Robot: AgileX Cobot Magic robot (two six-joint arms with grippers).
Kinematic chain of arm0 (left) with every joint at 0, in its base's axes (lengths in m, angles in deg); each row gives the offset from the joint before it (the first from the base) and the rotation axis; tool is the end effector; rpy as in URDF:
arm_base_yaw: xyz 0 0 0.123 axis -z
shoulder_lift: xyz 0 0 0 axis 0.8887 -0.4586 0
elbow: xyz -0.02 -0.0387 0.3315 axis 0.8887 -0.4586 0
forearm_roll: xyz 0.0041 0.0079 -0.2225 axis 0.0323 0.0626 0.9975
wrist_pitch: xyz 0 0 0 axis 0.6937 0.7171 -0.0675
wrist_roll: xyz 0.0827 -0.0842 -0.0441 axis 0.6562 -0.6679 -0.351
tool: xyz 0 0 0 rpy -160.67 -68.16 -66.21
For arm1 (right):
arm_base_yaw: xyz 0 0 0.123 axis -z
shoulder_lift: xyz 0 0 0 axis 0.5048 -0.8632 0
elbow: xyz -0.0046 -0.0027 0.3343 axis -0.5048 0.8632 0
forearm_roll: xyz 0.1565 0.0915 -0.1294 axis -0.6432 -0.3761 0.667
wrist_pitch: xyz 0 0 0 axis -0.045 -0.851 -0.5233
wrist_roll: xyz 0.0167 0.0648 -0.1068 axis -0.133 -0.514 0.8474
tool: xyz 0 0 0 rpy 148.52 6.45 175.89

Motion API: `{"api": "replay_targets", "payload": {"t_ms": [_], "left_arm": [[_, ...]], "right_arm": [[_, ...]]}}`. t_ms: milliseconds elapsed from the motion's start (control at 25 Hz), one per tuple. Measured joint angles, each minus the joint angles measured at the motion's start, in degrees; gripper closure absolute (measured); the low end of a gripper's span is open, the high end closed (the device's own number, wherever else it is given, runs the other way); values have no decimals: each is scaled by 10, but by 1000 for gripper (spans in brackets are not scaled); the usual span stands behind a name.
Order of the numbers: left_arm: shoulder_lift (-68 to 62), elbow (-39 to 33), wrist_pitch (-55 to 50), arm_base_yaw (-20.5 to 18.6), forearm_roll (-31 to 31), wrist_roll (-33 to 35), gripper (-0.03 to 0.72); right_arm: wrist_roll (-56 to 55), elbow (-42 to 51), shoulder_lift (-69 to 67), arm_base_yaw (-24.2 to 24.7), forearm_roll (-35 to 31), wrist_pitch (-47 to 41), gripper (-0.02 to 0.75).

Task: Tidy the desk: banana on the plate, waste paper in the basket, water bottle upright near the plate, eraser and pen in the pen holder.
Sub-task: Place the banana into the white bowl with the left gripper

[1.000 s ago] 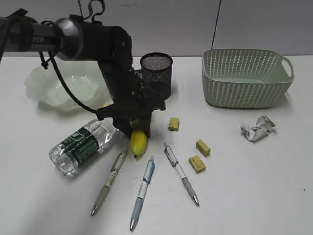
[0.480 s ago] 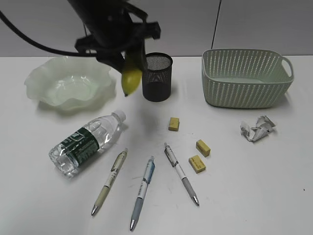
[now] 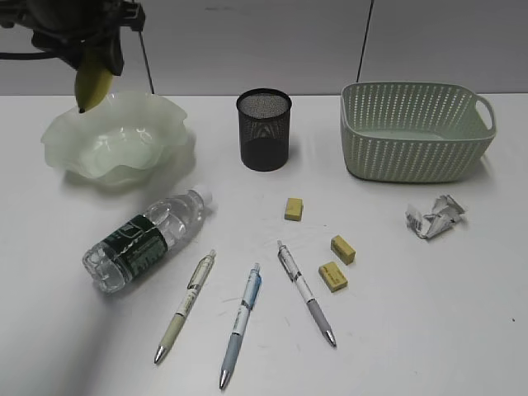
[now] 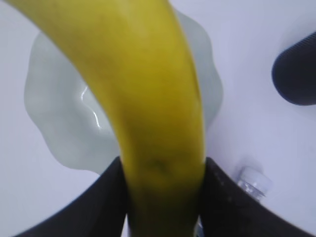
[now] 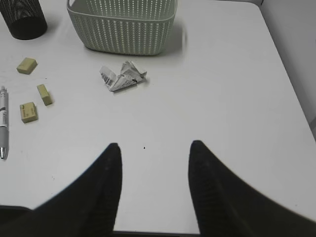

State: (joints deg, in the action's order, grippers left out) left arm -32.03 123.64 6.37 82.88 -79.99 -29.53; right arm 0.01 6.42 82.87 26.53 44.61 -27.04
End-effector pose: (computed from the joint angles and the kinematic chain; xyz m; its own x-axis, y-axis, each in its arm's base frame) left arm 0.3946 -0.1311 0.3295 -0.8932 0.0599 -0.4456 0.0772 0.9968 -0.0207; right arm -0.0497 -0.0033 0.2521 -0.4162 -0.0706 -0.9065 -0.0840 0.9957 -0.0390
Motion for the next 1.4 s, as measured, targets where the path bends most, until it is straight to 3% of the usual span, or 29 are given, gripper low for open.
{"api": "replay_targets", "payload": {"t_ms": [320, 720, 960, 1400], "left_arm": [[-72, 0, 37, -56, 29, 60, 369], [-159, 0, 64, -59, 56, 69, 369], [-155, 0, 78, -60, 61, 70, 235], [-78, 0, -4, -60, 42, 70, 213]], "right_arm": [[0, 0, 0, 0, 0, 0, 374], [0, 0, 0, 0, 0, 0, 374], [0, 0, 0, 0, -7, 0, 374], [-1, 0, 0, 0, 0, 0, 374]]}}
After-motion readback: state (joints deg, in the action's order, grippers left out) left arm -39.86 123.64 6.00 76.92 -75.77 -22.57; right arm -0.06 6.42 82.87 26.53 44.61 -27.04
